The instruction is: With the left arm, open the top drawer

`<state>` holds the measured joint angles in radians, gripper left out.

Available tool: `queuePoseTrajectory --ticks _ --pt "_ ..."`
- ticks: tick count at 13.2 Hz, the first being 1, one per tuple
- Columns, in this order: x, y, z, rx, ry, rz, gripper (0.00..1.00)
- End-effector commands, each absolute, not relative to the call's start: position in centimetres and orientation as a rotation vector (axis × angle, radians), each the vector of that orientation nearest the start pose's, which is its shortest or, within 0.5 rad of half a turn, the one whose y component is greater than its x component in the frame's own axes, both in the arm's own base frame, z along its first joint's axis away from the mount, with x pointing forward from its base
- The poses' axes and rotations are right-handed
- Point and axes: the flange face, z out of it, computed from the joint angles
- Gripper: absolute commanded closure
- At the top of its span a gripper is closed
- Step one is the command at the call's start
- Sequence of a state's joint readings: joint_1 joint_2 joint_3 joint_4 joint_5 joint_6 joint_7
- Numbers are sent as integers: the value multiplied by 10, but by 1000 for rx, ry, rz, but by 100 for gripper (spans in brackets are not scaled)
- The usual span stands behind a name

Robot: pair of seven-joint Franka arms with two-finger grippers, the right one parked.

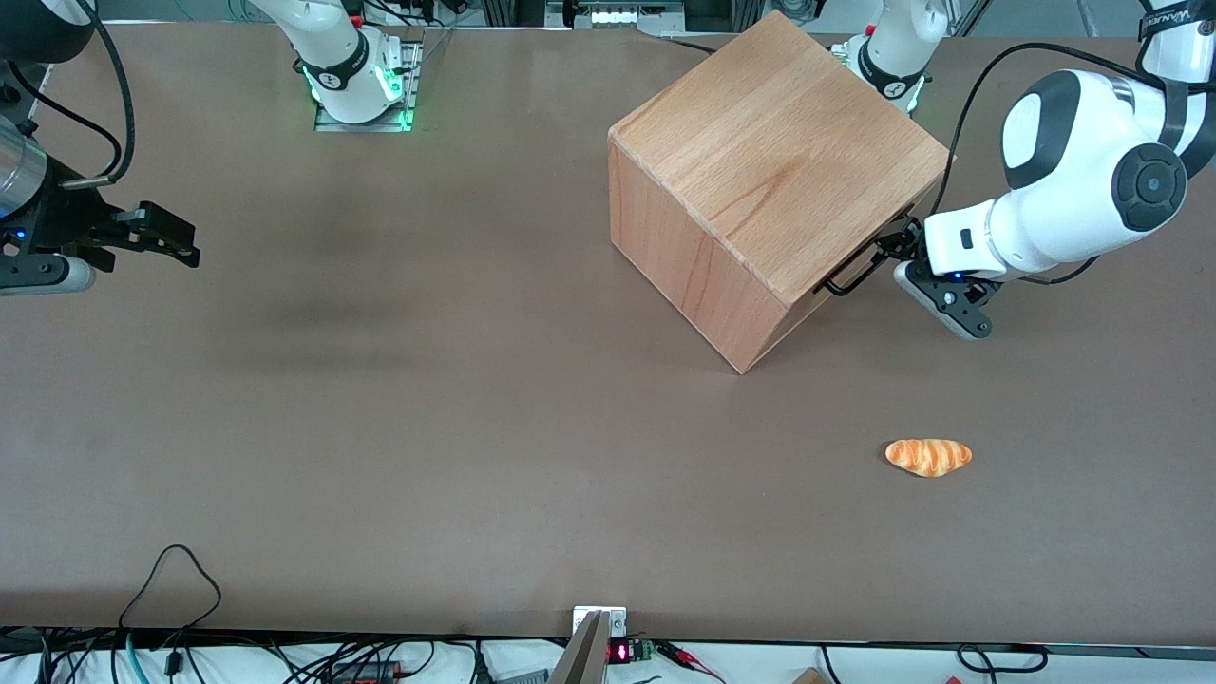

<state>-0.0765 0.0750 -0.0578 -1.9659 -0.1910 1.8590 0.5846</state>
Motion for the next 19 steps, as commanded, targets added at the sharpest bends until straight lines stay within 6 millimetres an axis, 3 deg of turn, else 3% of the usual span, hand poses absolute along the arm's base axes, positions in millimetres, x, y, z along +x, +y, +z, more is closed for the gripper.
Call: queuePoseTrajectory --ticks 1,7,19 --pt "543 -91 418 -3176 1150 212 0" --pt "542 -91 416 -3144 1253 207 0" --pt "536 -100 386 -3150 1298 257 0"
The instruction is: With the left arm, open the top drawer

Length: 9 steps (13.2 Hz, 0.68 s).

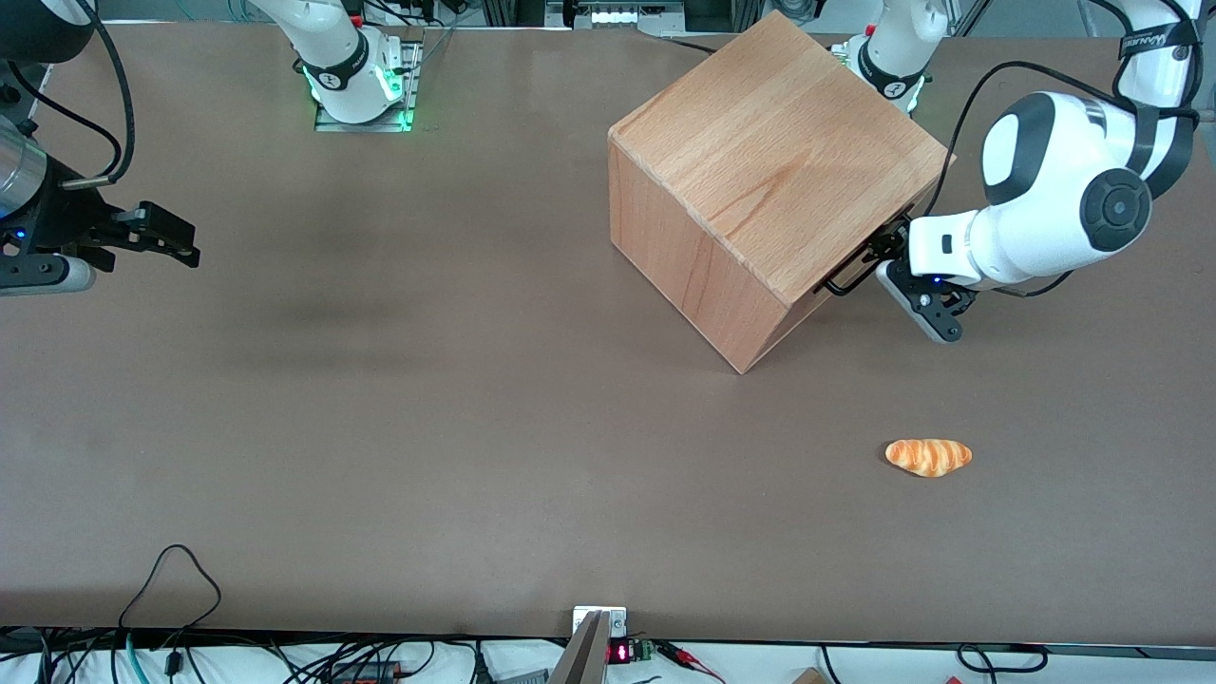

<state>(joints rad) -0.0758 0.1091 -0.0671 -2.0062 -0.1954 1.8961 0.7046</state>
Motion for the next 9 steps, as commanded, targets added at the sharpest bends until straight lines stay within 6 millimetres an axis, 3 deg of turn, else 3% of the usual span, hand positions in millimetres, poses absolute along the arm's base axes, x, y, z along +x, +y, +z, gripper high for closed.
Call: queuePoseTrajectory --ticks 1,6,9 --pt "537 -100 386 -3149 1301 248 0" --pt "546 -95 376 -3152 1270 195 0" --pt "560 -78 369 -3149 1207 90 0"
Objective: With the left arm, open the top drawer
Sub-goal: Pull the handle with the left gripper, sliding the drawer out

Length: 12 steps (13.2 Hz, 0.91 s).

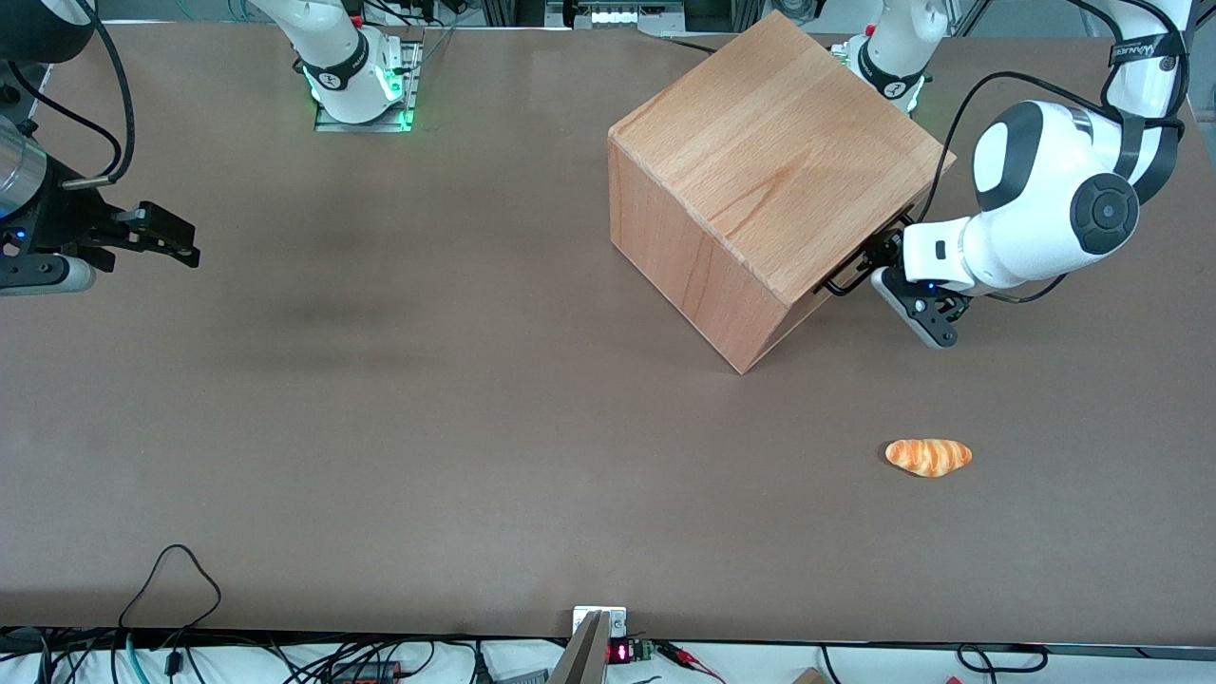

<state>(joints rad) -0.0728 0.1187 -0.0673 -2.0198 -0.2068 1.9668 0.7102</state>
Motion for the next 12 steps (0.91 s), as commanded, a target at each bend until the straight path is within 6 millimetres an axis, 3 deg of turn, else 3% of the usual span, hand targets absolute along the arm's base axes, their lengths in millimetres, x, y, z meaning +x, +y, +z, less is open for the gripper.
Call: queuePoseTrajectory --ticks 1,3,7,12 --pt "565 -66 369 -3155 1167 56 0" --pt "571 -55 368 -3155 1129 8 0" --pt "590 -2 369 -3132 958 -177 1" --pt "602 40 374 -3091 836 -313 1"
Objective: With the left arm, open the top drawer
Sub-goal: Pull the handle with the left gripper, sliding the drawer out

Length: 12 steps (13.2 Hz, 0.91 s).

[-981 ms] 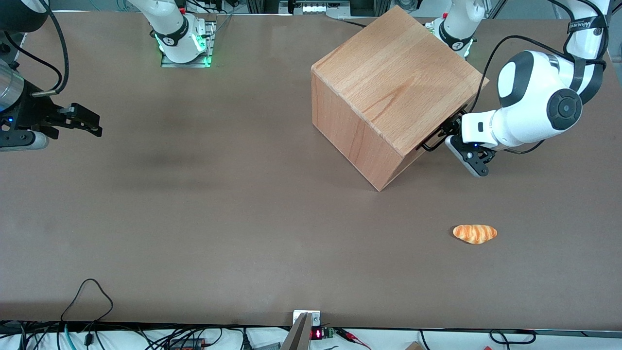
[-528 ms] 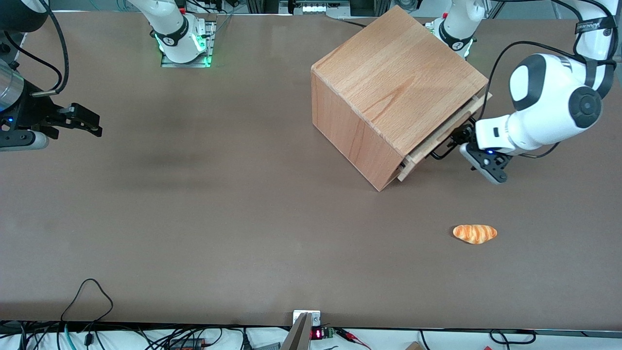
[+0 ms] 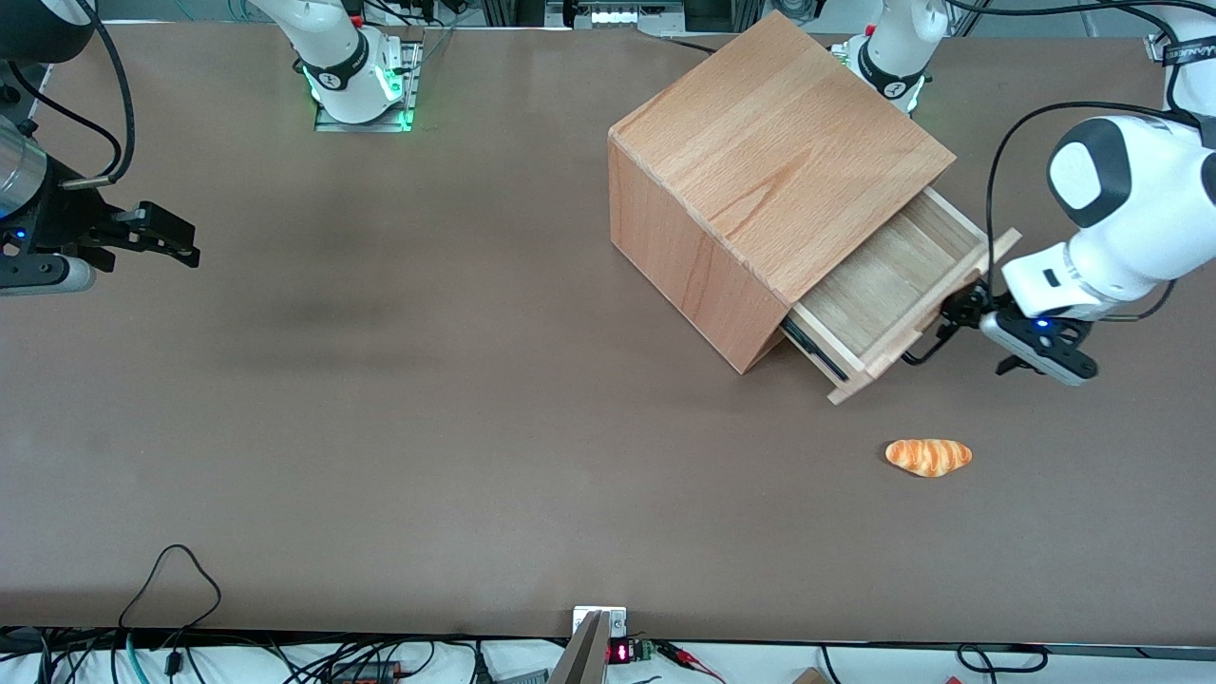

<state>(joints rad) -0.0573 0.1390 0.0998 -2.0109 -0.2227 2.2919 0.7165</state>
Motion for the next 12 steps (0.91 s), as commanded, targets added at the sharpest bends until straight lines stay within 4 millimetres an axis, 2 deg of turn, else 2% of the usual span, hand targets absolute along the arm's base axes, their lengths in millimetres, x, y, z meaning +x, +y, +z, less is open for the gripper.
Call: queuePoseTrajectory --ticks 1,3,6,9,10,12 --pt "606 48 374 -3077 813 -343 1" --pt "611 68 378 -3044 749 -417 1" --pt "611 78 384 -3041 716 -431 0" --pt "619 78 406 -3033 677 -494 0" --pt "624 78 418 -3033 660 -512 0" --pt "619 71 420 -3092 691 -396 1"
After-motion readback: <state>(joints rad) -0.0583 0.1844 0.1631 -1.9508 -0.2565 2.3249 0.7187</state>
